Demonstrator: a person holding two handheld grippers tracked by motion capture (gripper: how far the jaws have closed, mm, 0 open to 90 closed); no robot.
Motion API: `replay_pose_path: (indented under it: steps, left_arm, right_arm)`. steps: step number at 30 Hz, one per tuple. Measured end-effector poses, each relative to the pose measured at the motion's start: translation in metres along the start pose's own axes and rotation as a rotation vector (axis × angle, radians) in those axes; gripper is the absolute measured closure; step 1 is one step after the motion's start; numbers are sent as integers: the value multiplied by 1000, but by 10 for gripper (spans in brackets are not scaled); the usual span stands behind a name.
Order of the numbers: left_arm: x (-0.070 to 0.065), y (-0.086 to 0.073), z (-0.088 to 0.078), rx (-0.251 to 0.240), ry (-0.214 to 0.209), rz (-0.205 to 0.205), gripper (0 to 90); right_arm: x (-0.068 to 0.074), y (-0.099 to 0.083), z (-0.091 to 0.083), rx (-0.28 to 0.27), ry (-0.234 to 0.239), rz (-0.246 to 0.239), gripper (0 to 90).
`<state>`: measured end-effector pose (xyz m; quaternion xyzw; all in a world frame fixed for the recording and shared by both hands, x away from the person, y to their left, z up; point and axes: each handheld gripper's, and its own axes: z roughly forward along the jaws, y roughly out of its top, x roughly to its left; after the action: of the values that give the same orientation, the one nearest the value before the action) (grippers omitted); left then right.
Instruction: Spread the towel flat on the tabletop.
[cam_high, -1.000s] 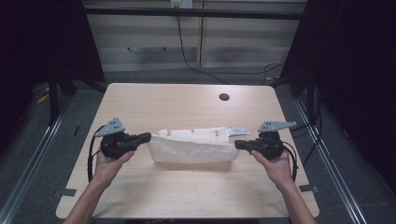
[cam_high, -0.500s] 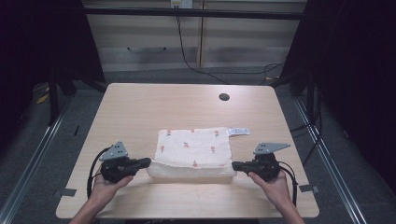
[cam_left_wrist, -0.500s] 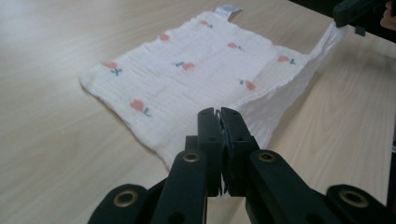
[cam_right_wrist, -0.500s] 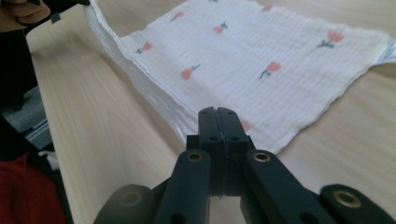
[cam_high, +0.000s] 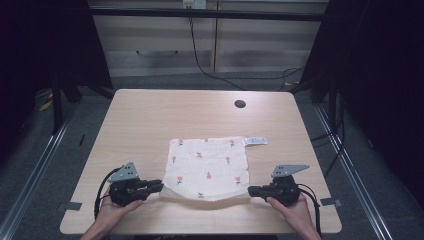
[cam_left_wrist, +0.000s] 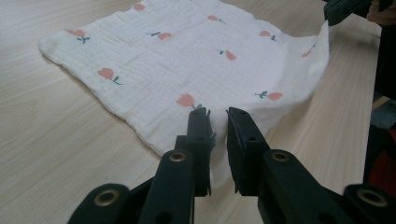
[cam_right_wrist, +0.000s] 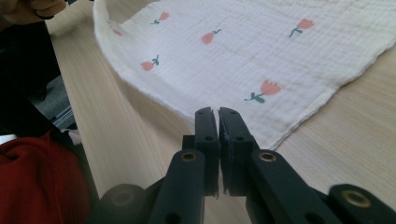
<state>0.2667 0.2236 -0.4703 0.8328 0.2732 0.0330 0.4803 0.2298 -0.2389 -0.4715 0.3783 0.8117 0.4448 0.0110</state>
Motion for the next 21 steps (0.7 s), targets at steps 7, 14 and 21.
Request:
replay_pose_path:
  steps: [7,14,21]
  left_arm:
    - [4,5,0,-1,13,-21,706]
    - [26,24,27,57,64,-35,714]
    - [42,37,54,99,90,-64,770]
  right_arm:
    - [-8,6,-4,-7,-10,-3,754]
    - [-25,30,13,9,-57,-32,712]
    - [-39,51,38,46,-80,-42,685]
